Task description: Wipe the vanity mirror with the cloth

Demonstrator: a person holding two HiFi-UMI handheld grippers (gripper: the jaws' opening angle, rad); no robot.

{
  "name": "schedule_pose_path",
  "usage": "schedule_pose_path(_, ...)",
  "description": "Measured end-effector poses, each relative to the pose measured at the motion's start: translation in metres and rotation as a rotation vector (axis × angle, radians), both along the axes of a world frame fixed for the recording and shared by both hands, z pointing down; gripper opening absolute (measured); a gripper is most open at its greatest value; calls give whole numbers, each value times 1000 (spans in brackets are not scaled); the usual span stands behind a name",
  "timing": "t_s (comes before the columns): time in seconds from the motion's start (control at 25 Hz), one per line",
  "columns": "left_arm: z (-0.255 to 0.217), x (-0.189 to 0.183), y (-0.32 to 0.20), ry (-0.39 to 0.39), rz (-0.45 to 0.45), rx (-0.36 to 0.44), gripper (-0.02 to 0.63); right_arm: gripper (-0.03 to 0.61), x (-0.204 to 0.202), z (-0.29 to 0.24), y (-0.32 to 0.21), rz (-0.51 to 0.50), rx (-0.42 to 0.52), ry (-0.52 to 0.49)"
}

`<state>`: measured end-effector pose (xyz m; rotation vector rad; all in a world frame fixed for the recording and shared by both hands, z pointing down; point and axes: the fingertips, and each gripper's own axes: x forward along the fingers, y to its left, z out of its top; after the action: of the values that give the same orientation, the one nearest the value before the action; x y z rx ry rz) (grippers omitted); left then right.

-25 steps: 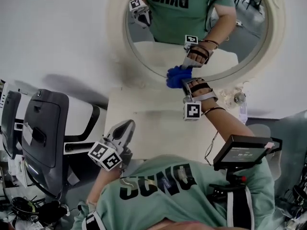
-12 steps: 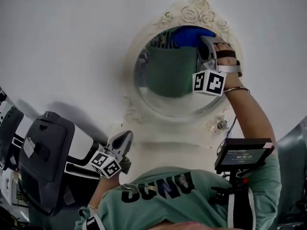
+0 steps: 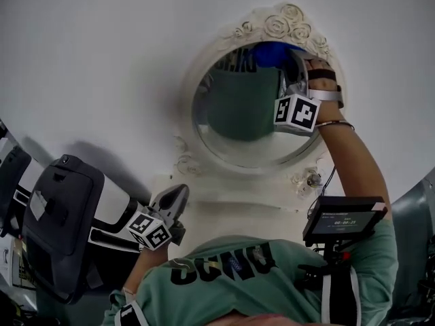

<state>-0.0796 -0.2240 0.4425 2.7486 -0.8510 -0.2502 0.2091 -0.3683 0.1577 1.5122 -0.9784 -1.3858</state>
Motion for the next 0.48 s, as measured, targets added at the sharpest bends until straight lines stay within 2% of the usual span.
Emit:
schedule_pose_path(0.12,-13,14,20,-5,30,-13,9,55,6,5,19,3,-47,-10)
schedule_pose_path(0.28,-22,33,24,-5,56,-16,9,55,14,40,31,-3,-86,40)
schedule_pose_path(0.48,20,31,20,-62,56,-119,9,55,3,184,22,-28,-222,68)
